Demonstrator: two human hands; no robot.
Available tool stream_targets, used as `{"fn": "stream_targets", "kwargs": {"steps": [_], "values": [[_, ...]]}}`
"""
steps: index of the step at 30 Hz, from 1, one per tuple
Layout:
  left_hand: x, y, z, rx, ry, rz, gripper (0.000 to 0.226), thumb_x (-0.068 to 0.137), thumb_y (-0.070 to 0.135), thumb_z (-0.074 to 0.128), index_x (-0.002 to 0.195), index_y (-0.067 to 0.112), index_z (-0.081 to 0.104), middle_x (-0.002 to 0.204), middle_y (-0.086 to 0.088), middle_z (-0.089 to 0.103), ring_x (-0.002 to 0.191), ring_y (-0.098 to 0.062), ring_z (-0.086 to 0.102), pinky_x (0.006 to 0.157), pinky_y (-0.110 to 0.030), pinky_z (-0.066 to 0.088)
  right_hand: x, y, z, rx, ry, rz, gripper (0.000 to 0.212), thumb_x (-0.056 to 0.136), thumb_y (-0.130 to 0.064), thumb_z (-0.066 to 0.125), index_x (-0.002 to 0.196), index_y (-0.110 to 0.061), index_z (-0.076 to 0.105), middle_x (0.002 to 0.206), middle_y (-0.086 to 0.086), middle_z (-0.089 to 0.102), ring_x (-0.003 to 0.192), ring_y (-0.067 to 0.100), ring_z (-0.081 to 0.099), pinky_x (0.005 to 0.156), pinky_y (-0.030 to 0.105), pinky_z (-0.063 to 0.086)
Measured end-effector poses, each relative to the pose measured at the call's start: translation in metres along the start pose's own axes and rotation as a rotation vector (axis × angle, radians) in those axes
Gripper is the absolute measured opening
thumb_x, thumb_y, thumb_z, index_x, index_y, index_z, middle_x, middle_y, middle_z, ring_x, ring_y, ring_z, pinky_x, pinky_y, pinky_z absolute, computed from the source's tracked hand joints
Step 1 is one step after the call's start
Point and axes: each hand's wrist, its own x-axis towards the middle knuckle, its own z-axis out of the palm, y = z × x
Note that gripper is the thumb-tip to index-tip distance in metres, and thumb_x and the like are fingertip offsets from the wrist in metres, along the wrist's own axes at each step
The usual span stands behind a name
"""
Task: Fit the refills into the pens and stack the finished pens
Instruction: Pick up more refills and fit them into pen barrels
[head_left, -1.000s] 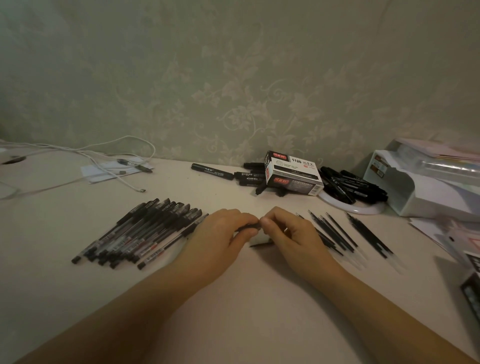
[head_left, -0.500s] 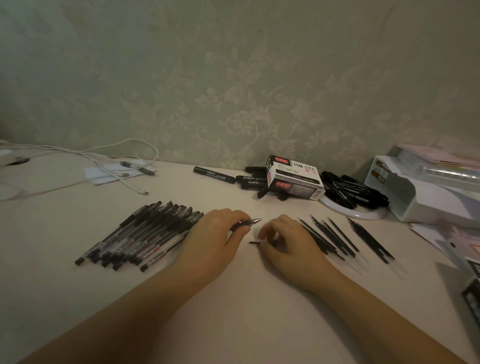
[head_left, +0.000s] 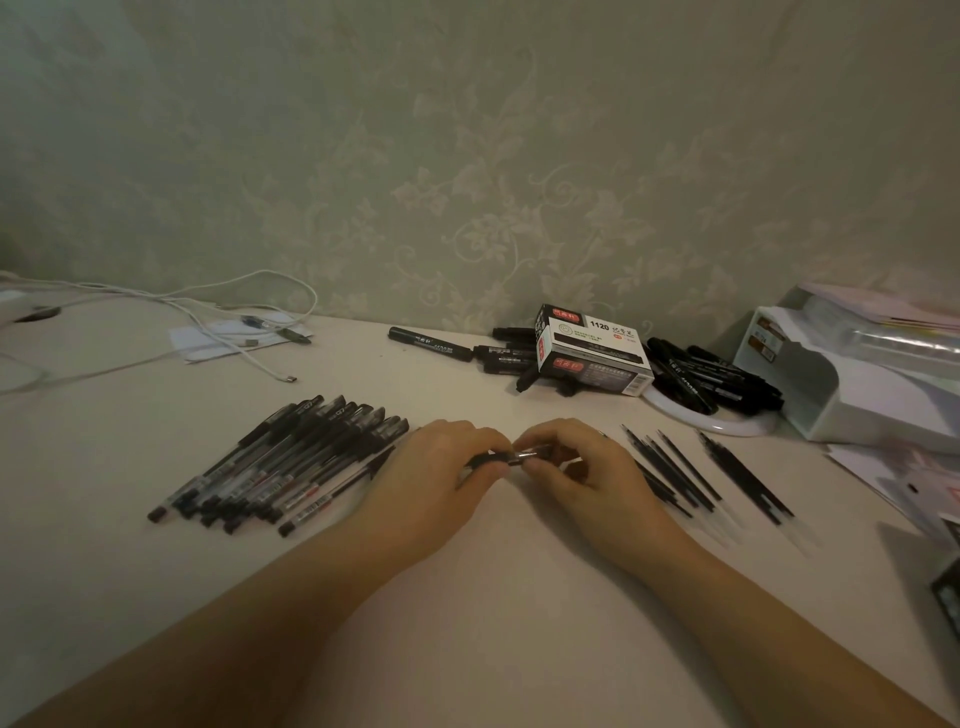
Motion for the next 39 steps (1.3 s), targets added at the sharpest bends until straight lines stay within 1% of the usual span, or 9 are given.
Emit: {"fn": "stream_targets", "kwargs": {"steps": [6, 10, 16, 21, 24, 26, 28, 33, 39], "values": [[0.0, -0.002, 0.0, -0.019, 0.036, -0.047, 0.02, 0.095, 0.03, 0.055, 0.112, 0.028, 0.067, 0.095, 0.01, 0.066, 0.086, -0.006, 0.054, 0.079, -0.023, 0.044, 0.002, 0.005, -0.001, 0.097, 0.093, 0.099, 0.017, 0.093, -0.021, 0.066, 0.096, -0.037, 0.068, 0.096, -0.02, 0.067, 0.091, 0.001, 0.061, 0.078, 0.017, 0.046], [0.001, -0.003, -0.001, -0.037, 0.061, -0.061, 0.021, 0.095, 0.029, 0.055, 0.112, 0.027, 0.067, 0.094, 0.01, 0.066, 0.086, -0.006, 0.055, 0.079, -0.024, 0.045, 0.002, 0.006, -0.002, 0.085, 0.044, 0.06, 0.02, 0.093, -0.02, 0.065, 0.097, -0.04, 0.068, 0.097, -0.018, 0.067, 0.094, 0.005, 0.063, 0.082, 0.024, 0.05], [0.0, 0.001, 0.001, -0.005, -0.015, -0.001, 0.026, 0.098, 0.028, 0.049, 0.119, 0.027, 0.065, 0.079, 0.011, 0.05, 0.077, -0.007, 0.043, 0.069, -0.022, 0.032, 0.001, 0.004, -0.001, 0.094, -0.008, 0.008, 0.022, 0.091, -0.017, 0.067, 0.099, -0.037, 0.07, 0.098, -0.015, 0.07, 0.092, 0.008, 0.064, 0.081, 0.027, 0.053], [0.001, 0.005, 0.0, -0.097, 0.001, -0.078, 0.021, 0.095, 0.03, 0.054, 0.112, 0.024, 0.065, 0.096, 0.009, 0.066, 0.088, -0.004, 0.057, 0.08, -0.026, 0.049, 0.001, 0.004, -0.001, 0.091, -0.032, 0.017, 0.024, 0.091, -0.02, 0.068, 0.103, -0.041, 0.067, 0.101, -0.018, 0.069, 0.094, 0.006, 0.064, 0.082, 0.028, 0.054], [0.001, 0.008, 0.0, -0.126, 0.013, -0.087, 0.014, 0.094, 0.03, 0.056, 0.103, 0.023, 0.065, 0.09, 0.009, 0.066, 0.083, -0.004, 0.059, 0.076, -0.031, 0.052, 0.001, 0.004, -0.002, 0.137, -0.001, 0.052, 0.021, 0.089, -0.023, 0.071, 0.101, -0.038, 0.064, 0.096, -0.013, 0.07, 0.089, 0.008, 0.066, 0.08, 0.033, 0.056], [0.001, 0.009, 0.0, -0.121, 0.02, -0.077, 0.013, 0.094, 0.03, 0.056, 0.101, 0.023, 0.065, 0.089, 0.009, 0.066, 0.083, -0.005, 0.058, 0.076, -0.033, 0.051, 0.0, 0.004, -0.002, 0.149, 0.005, 0.045, 0.015, 0.089, -0.024, 0.071, 0.097, -0.035, 0.066, 0.088, -0.01, 0.071, 0.083, 0.009, 0.067, 0.074, 0.026, 0.055], [0.001, 0.009, 0.001, -0.104, 0.056, -0.06, 0.012, 0.094, 0.029, 0.057, 0.1, 0.023, 0.066, 0.088, 0.009, 0.064, 0.082, -0.005, 0.056, 0.076, -0.031, 0.05, 0.0, 0.003, -0.002, 0.198, 0.011, 0.04, 0.01, 0.092, -0.024, 0.068, 0.096, -0.033, 0.068, 0.084, -0.006, 0.073, 0.081, 0.009, 0.068, 0.071, 0.019, 0.053], [0.0, 0.01, 0.0, -0.114, 0.111, -0.054, 0.009, 0.09, 0.027, 0.063, 0.095, 0.023, 0.069, 0.085, 0.009, 0.062, 0.081, -0.004, 0.054, 0.073, -0.022, 0.045, 0.0, 0.004, -0.003, 0.251, -0.006, 0.056, 0.011, 0.093, -0.02, 0.066, 0.096, -0.03, 0.071, 0.086, -0.002, 0.075, 0.083, 0.014, 0.07, 0.076, 0.024, 0.056], [0.0, 0.012, -0.002, -0.19, 0.107, -0.083, 0.007, 0.087, 0.021, 0.068, 0.092, 0.02, 0.073, 0.082, 0.009, 0.065, 0.084, -0.001, 0.053, 0.07, -0.012, 0.042, 0.0, 0.002, -0.004, 0.276, -0.02, 0.05, 0.012, 0.092, -0.017, 0.067, 0.094, -0.028, 0.072, 0.084, 0.0, 0.075, 0.082, 0.014, 0.071, 0.073, 0.019, 0.052]]}}
